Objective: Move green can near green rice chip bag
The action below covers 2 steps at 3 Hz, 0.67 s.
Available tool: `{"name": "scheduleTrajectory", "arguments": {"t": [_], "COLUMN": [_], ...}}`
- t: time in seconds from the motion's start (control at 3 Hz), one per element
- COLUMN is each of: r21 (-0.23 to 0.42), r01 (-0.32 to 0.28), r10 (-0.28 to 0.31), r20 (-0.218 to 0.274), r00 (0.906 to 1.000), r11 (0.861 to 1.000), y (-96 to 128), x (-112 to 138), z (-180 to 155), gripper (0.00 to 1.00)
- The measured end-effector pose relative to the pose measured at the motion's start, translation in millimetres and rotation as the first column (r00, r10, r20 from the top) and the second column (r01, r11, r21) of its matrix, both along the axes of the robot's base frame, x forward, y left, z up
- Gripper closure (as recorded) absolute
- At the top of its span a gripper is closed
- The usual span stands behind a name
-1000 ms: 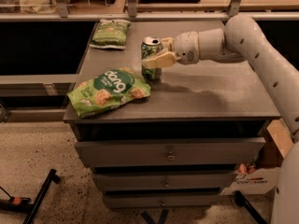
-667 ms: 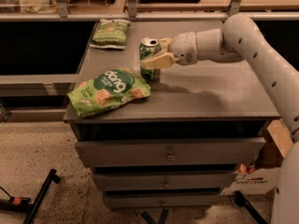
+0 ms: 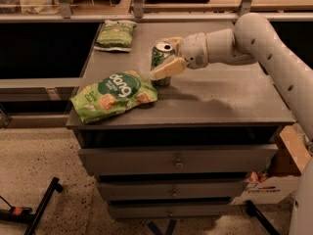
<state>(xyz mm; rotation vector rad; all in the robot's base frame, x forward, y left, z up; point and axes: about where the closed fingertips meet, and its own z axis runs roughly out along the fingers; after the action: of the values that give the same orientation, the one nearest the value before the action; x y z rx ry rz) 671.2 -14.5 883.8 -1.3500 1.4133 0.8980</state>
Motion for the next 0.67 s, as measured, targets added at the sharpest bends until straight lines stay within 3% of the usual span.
{"name": "scheduleTrajectory", "arguments": {"t": [0.33, 0.67], "r21": [0.012, 0.021], "r01": [0.065, 0.170], "r10": [-0.065, -0.170], "r20": [0.002, 0.027], "r00": [0.9979, 0.9850], "r11": [0.998, 0.985], "y": [-18.8, -53.2], "x": [8.9, 19.1], "z": [7.7, 19.5], "gripper": [0.00, 0.00]}}
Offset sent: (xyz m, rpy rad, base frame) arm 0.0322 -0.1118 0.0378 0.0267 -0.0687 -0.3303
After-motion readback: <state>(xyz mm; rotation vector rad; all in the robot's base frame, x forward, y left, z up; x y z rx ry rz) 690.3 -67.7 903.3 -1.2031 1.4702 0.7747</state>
